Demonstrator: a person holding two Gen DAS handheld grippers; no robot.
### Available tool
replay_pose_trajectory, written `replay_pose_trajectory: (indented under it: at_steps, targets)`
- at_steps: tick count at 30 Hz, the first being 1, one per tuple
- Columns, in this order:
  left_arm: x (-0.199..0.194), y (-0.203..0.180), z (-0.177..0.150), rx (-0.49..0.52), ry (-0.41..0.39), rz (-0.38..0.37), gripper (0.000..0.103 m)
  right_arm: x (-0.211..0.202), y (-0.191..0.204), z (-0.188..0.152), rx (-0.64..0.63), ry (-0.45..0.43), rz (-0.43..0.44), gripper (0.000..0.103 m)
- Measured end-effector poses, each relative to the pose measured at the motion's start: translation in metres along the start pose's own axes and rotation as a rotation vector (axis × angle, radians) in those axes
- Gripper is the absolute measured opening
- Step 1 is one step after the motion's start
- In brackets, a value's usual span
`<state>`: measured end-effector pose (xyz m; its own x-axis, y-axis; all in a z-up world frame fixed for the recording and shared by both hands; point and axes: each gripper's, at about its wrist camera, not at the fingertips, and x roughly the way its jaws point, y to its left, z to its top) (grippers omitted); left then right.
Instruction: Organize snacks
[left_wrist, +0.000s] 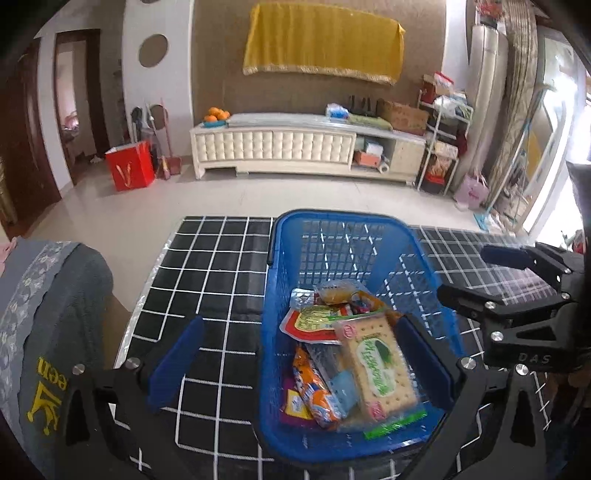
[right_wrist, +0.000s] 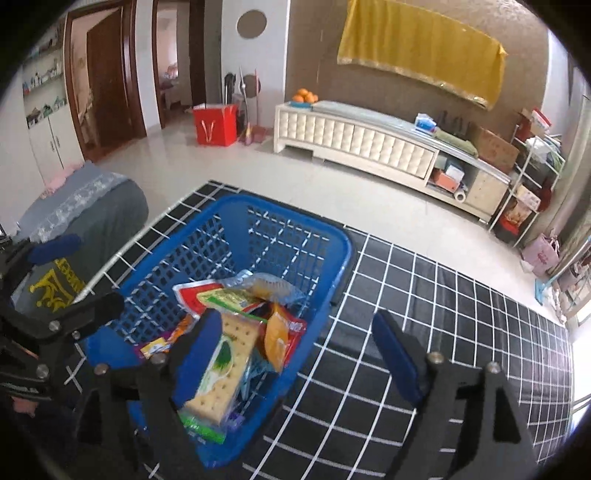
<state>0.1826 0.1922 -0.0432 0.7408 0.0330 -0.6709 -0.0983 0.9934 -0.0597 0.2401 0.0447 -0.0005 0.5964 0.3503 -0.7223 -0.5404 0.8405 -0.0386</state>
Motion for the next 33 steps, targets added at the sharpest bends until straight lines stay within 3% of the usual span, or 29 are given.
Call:
replay_pose_trajectory:
  at_steps: [3,6,11,17,25,33]
  targets:
    - [-0.026,-0.011,-0.012,-0.025,-0.055,0.027,0.103,-0.034,-0.002,-0.013,0.039,-0.074,-0.007,0.090]
    - [-0.054,-0.026,-0.025,-0.047,-0.104,0.036,0.103,-0.072,-0.006,-0.028,0.072,-0.162,-0.022,0.103]
    - [-0.097,-0.053,-0.045,-0.039,-0.163,0.037,0.103,-0.138,-0.008,-0.059,0.106,-0.300,-0.065,0.103]
    - [-0.150,-0.078,-0.068,-0.032,-0.246,0.057,0.103,-0.198,-0.005,-0.093,0.108,-0.378,-0.123,0.103]
    - [-0.209,-0.106,-0.096,0.016,-0.309,0.028,0.103,-0.245,0.014,-0.121,0.059,-0.416,-0.155,0.103]
    - [-0.226,-0.120,-0.107,0.036,-0.321,0.009,0.103,-0.253,0.019,-0.141,0.059,-0.405,-0.176,0.103]
